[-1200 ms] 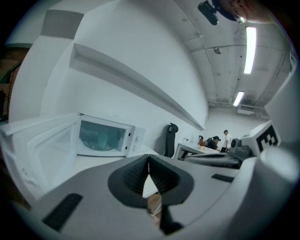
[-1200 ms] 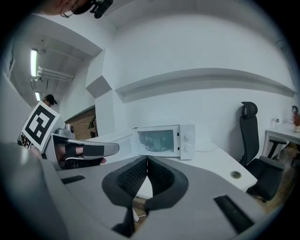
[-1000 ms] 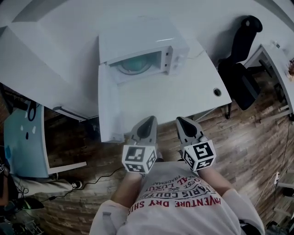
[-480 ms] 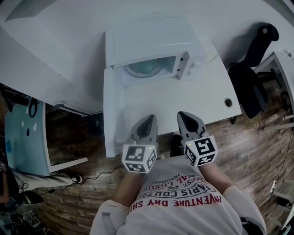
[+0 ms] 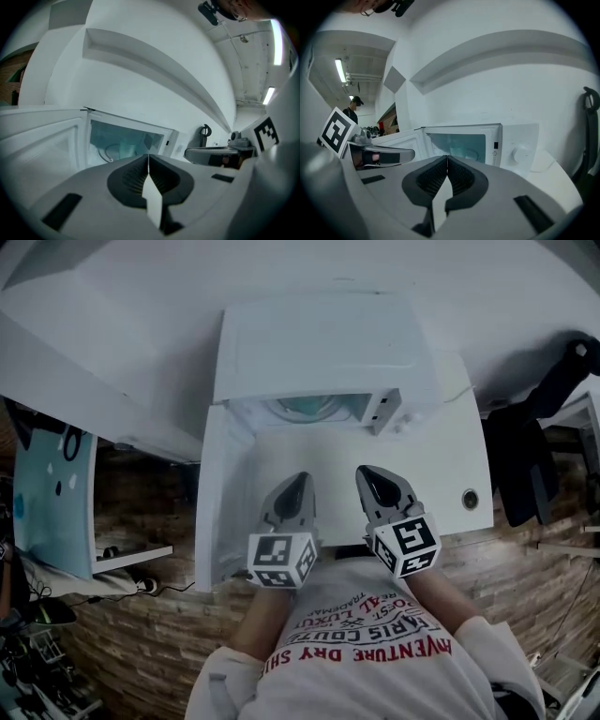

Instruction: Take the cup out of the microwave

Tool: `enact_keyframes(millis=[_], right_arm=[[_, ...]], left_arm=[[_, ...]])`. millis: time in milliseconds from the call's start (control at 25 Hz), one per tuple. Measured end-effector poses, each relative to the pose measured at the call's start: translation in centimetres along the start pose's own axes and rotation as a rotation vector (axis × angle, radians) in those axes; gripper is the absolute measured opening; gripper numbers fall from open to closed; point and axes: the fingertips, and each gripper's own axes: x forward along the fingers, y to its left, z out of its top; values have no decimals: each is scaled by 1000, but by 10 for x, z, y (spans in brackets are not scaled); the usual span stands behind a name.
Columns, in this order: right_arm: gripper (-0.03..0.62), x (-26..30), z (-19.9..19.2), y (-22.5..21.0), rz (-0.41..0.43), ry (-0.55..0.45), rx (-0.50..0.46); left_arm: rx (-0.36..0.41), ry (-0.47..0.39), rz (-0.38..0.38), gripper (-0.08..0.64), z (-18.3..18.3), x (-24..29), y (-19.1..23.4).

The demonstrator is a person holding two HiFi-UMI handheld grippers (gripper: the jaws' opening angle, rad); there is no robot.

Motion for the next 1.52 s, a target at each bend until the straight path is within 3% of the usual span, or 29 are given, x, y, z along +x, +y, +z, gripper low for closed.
enact_keyframes(millis=[480, 720, 960, 1160, 1280, 1520], right_arm=[[12, 70, -12, -50, 128, 90, -26], [12, 92, -26, -59, 159, 122, -23], [12, 106, -38, -62, 184, 151, -24], [12, 114, -46, -66, 189, 180, -9], [12, 118, -47, -65, 196, 185, -8], [12, 123, -52, -67, 198, 198, -8]], left_arm=[[-9, -43, 168, 8, -3, 76, 38], [5, -48, 171, 13, -10, 108, 52], [18, -35, 173, 215, -18, 135, 63], [84, -45, 195, 373, -20, 160, 74], [128, -63, 201, 400, -17, 171, 80], [142, -53, 196, 403, -11, 194, 86]])
